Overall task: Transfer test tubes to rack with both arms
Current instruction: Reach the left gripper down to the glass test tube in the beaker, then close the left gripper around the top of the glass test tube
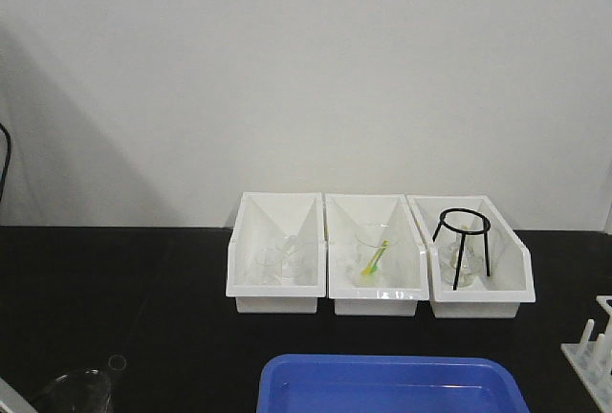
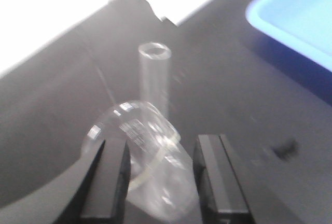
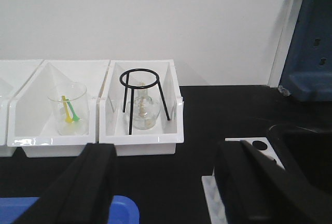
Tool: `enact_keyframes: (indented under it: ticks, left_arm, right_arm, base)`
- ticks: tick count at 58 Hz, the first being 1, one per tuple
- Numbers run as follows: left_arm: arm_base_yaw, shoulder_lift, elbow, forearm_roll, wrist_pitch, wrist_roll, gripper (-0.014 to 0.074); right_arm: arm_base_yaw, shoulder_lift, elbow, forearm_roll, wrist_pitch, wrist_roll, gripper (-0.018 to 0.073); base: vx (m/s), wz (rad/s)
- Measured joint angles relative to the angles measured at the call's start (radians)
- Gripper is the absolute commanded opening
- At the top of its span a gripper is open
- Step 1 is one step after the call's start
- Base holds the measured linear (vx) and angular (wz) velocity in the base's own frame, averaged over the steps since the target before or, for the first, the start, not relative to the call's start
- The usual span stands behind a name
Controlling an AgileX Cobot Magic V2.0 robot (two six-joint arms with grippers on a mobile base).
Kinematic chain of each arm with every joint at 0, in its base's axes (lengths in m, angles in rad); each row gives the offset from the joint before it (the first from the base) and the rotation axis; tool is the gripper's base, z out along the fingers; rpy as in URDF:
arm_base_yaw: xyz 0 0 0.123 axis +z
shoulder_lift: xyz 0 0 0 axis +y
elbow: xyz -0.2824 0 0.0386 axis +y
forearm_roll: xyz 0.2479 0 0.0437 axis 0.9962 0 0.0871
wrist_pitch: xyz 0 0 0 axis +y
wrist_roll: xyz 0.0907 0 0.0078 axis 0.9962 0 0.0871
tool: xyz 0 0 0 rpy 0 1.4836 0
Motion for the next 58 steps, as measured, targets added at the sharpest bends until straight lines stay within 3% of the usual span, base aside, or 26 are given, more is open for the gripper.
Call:
enact_keyframes:
  ticks: [9, 18, 32, 37, 58]
  left_arm:
    - [0.000, 0.066, 0.000, 0.000, -0.120, -0.014, 0.0397]
    - [0.000, 0.146, 0.000, 0.025, -0.209, -0.096, 0.0397]
    - [0.000, 0.222, 0.000, 0.279, -0.336, -0.284, 0.0398]
    - [-0.001, 0.247, 0.000, 0.326, -0.374, -0.324, 0.0402]
    - [-0.001, 0.297, 0.000, 0.285, -0.432, -0.339, 0.0505]
  right_arm:
    - [0.000, 0.001, 0.000, 0.000, -0.002, 0.000, 0.0482]
    - [0.000, 0.002, 0.000, 0.000, -0.005, 0.000, 0.0482]
    - [0.000, 0.002, 0.000, 0.000, -0.008, 0.000, 0.0482]
    - [0.000, 0.002, 0.000, 0.000, -0.008, 0.000, 0.0482]
    - [0.000, 0.002, 0.000, 0.000, -0.008, 0.000, 0.0482]
  base:
    - [0.00, 0.00]
    - [0.00, 0.00]
    - [0.00, 0.00]
    - [0.00, 0.00]
    - [0.00, 0.00]
